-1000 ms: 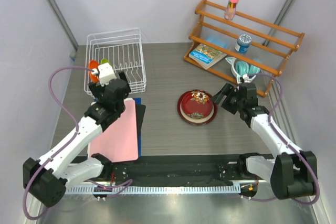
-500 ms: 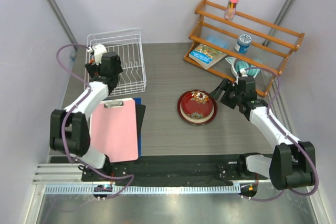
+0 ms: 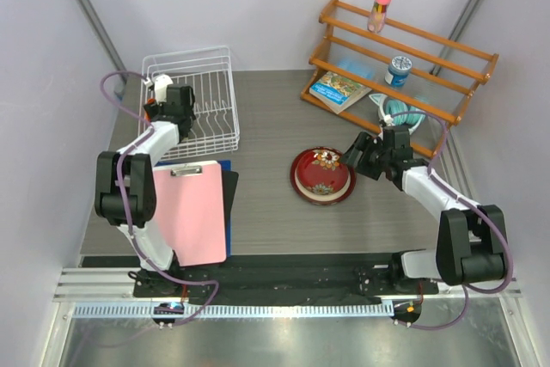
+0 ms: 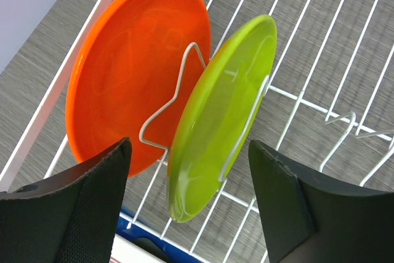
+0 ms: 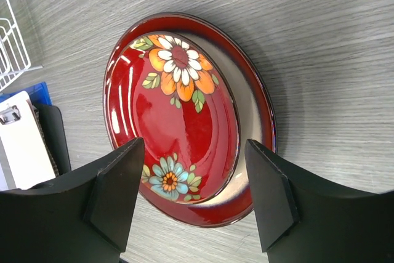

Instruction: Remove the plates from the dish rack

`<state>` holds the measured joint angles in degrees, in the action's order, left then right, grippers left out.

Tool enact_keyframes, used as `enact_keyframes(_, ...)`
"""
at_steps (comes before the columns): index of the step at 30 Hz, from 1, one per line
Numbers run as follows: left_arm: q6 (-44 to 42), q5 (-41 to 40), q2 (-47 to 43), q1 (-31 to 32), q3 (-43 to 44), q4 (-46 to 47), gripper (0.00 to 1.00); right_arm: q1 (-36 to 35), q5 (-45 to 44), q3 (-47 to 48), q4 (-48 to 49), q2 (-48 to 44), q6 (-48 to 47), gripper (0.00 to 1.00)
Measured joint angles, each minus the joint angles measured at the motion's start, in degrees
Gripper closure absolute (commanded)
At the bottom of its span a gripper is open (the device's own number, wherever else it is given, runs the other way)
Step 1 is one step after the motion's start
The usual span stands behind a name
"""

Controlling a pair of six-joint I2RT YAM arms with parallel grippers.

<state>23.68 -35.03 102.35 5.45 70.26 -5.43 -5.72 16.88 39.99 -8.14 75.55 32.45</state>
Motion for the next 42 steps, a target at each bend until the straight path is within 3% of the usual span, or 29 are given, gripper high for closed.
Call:
enact_keyframes(7, 0.52, 0.26, 0.02, 0.0, 0.0, 0.07, 0.45, 0.0, 1.09, -0.02, 1.09, 2.54, -0.57, 0.29)
enact_keyframes(8, 0.55, 0.24, 0.02, -0.02, 0.0, 0.07, 0.54, 0.0, 1.33, -0.02, 1.25, 2.91, -0.63, 0.29)
enact_keyframes(12, 0.87, 0.11, 0.0, 0.0, 0.0, 0.04, 0.66, 0.02, 1.92, -0.02, 1.62, 3.89, -0.66, 0.29)
enact_keyframes(14, 0.83, 0.11, -0.13, -0.02, 0.0, -0.02, 0.8, 0.0, 2.03, -0.02, 1.81, 4.13, -0.68, 0.29)
enact_keyframes(19, -0.85, -0.7, -0.94, -0.02, 0.0, -0.87, 1.0, 0.02, 2.54, -0.02, 2.38, 5.33, -0.72, 0.29)
enact_keyframes(28, -4.57, -1.77, -3.58, 0.74, 0.0, -2.14, 1.0, 0.02, 3.06, -0.02, 2.56, 6.25, -0.87, 0.29)
enact_keyframes(42, -14.62, -15.12, -11.82, 9.7, 0.22, -5.16, 1.0, 0.0, 2.58, -0.04, 0.04, 2.4, -2.23, 0.28)
